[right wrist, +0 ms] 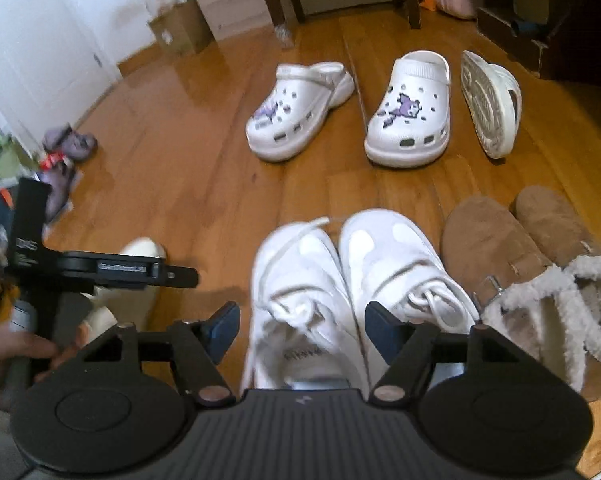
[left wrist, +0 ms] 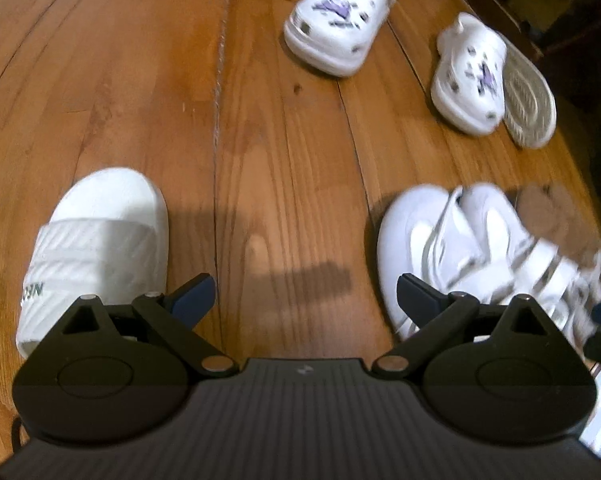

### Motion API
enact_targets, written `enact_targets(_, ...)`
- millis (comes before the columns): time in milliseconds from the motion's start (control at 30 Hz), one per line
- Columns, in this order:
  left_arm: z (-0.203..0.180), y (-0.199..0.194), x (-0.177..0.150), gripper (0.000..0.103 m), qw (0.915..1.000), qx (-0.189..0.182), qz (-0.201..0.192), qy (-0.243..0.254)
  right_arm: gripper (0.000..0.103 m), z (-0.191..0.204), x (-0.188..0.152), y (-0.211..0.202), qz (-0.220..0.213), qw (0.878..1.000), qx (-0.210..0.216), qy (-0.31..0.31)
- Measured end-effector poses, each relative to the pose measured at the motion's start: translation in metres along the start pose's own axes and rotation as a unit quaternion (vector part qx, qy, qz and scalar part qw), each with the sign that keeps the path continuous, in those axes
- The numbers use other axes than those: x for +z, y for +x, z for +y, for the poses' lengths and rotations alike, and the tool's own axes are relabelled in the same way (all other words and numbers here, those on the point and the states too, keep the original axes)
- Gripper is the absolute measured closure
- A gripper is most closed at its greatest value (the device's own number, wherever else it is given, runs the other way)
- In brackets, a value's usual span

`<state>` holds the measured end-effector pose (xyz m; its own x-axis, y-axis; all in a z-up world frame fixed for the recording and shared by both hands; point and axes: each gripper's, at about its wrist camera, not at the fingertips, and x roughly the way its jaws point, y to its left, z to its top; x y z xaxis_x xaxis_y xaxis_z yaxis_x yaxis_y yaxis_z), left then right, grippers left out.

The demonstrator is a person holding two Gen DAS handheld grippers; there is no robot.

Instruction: Organize scattered shoes

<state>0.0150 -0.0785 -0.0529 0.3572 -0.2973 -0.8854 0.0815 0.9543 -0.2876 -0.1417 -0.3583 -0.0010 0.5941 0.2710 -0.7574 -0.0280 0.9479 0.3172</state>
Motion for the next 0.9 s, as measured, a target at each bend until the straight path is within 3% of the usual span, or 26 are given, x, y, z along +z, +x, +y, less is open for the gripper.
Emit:
enact_targets(100,0.008,-0.004,0.022,0.004,0.9978,-0.025,0.003,-0.062,0.026,-0.002,0.012,0.004,0.005,1.0,-0.02,-0.001)
enact_targets(167,0.015,-0.004,0.04,0.004,0.9912,-0.04,0.001,-0.126,0.025,-0.003,0.022,0.007,0.015,1.0,-0.022,-0.003)
enact_targets(200,0.016,-0.001,0.052,0.004,0.9863,-0.051,0.006,-0.157,0.019,-0.002,0.029,0.011,0.031,0.999,-0.016,-0.012)
enact_targets(267,0.009,0.011,0.074,0.004,0.9831,-0.061,0.027,-0.171,0.016,0.002,0.034,0.014,0.041,0.999,-0.014,-0.024)
enact_targets(333,-0.006,0.025,0.104,0.004,0.9856,-0.063,0.037,-0.153,0.016,0.006,0.038,0.017,0.037,0.999,-0.006,-0.037)
enact_targets(400,-0.023,0.038,0.138,0.004,0.9896,-0.032,0.034,-0.136,0.016,0.006,0.052,0.028,0.044,0.997,0.019,-0.053)
enact_targets(467,-0.036,0.047,0.165,0.004,0.9927,-0.004,0.023,-0.118,0.016,0.004,0.067,0.039,0.049,0.997,0.014,-0.056)
enact_targets(567,-0.061,0.056,0.217,0.004,0.9974,0.036,-0.026,-0.056,0.016,0.001,0.097,0.056,0.032,0.997,0.008,-0.072)
enact_targets(667,-0.074,0.06,0.265,0.004,0.9963,0.053,-0.067,0.003,0.014,-0.009,0.133,0.081,0.017,0.998,0.036,-0.046)
enact_targets(767,-0.076,0.078,0.295,0.004,0.9962,0.071,-0.041,0.028,0.013,-0.015,0.16,0.12,0.045,0.998,0.037,-0.026)
enact_targets(900,-0.072,0.113,0.309,0.004,0.9987,0.044,-0.007,0.025,0.014,-0.012,0.175,0.16,0.056,0.997,0.022,-0.042)
